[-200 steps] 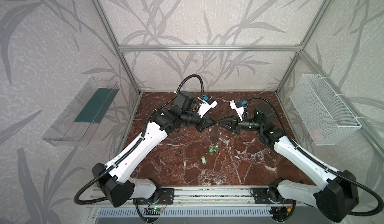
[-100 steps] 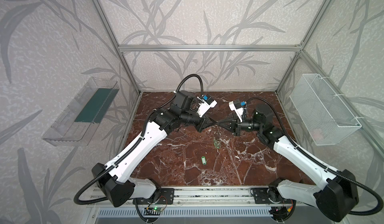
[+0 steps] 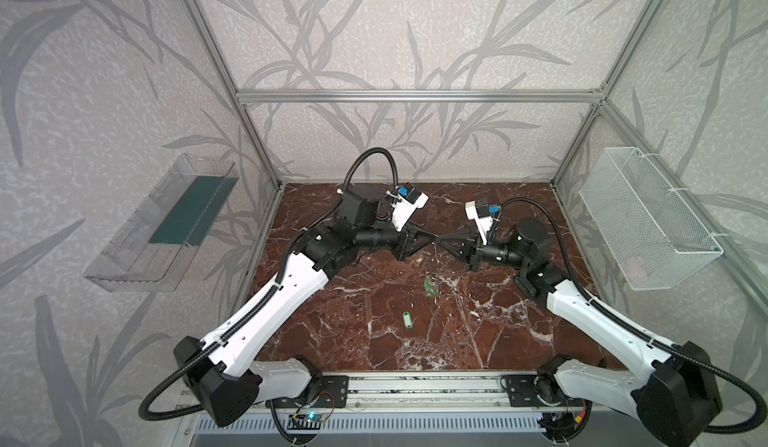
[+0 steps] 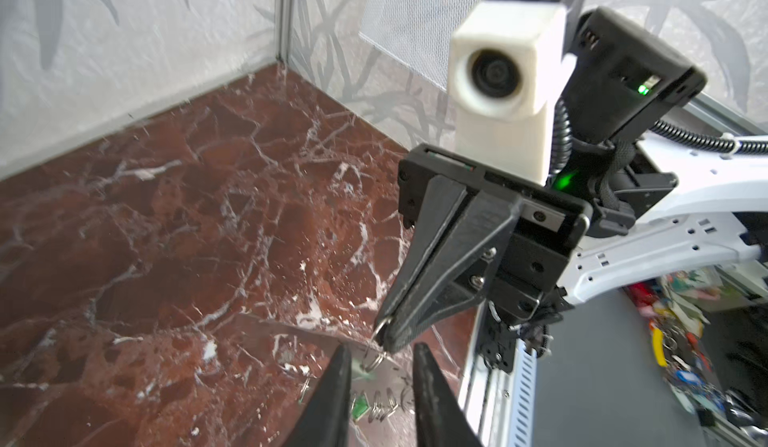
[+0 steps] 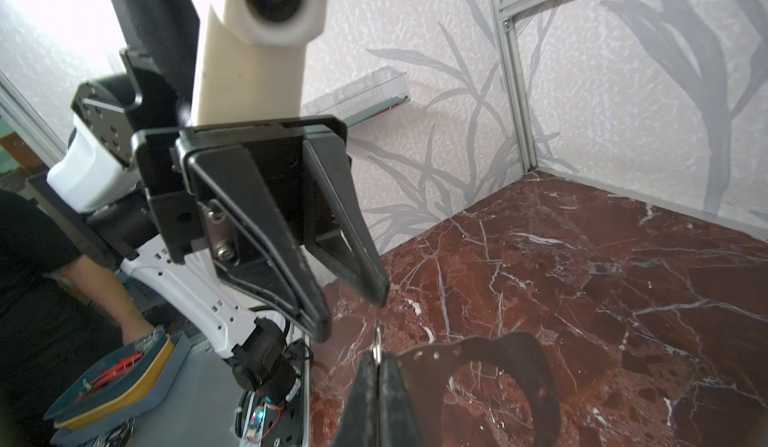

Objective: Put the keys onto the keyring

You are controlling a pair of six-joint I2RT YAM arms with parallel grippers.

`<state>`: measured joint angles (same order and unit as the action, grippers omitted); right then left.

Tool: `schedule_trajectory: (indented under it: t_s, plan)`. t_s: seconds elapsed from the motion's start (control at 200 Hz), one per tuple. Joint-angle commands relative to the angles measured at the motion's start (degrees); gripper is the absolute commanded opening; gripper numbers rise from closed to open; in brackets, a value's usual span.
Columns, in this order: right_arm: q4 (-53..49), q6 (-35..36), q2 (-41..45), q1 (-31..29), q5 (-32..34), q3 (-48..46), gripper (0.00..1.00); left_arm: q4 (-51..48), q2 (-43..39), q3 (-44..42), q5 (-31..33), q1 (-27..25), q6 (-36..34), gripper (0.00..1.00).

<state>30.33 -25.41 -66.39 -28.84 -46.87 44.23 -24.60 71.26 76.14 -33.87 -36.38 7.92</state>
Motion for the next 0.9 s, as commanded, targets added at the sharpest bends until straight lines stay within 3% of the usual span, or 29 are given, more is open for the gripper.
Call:
schedule_trajectory:
  t_s: [0.0, 0.11, 0.405, 0.575, 0.895]
  plan:
    - [16.5, -6.3, 0.2, -0.2, 4.0, -1.6, 0.0, 14.2, -4.9, -5.0, 6.4, -0.3, 6.3, 0.31]
    - [22.3, -9.8, -1.3, -0.2, 4.7, -2.4, 0.0, 21.5, -7.5, -10.3, 9.5, -0.3, 10.3, 0.31]
    - [37.0, -21.0, -7.2, -0.2, 4.6, -2.3, 0.0, 33.6, -6.4, -16.0, 6.8, -0.3, 17.7, 0.31]
    - [37.9, -22.1, -7.8, -0.1, 4.4, -2.1, 0.0, 38.6, -5.1, -16.6, 4.7, -0.3, 20.2, 0.31]
    - [36.8, -21.6, -7.0, -0.1, 3.8, -2.0, 0.0, 39.3, -3.0, -16.6, 2.1, -0.3, 20.9, 0.3]
